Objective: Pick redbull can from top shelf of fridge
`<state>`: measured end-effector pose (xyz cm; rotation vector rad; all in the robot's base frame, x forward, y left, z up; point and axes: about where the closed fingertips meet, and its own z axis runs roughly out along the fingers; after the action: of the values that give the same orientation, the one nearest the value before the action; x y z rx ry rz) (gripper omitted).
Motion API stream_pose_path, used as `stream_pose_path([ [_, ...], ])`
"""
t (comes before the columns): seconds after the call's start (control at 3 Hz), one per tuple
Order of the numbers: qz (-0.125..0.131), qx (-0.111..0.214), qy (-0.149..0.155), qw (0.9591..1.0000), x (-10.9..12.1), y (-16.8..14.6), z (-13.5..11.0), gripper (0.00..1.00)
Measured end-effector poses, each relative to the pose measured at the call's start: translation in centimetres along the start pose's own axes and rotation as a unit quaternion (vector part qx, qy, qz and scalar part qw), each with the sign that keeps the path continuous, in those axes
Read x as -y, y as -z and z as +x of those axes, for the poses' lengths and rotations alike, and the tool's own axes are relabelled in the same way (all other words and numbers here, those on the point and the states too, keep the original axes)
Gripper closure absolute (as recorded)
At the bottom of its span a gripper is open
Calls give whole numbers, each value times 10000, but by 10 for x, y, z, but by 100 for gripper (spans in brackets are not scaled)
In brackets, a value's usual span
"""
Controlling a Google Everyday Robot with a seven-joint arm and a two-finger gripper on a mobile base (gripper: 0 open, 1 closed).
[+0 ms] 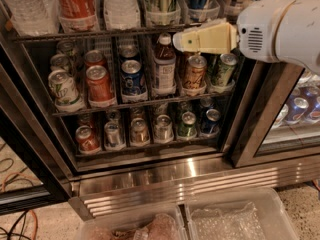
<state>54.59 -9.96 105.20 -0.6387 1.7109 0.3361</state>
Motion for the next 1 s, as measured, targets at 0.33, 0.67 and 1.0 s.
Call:
stream_pose_path([
  [0.33, 0, 0, 0, 10000, 0, 0, 0, 0],
  [0.67, -188, 148, 65, 9997, -11, -10, -12, 0],
  [1.0, -549, 349, -5, 9979, -20, -26, -17, 0],
])
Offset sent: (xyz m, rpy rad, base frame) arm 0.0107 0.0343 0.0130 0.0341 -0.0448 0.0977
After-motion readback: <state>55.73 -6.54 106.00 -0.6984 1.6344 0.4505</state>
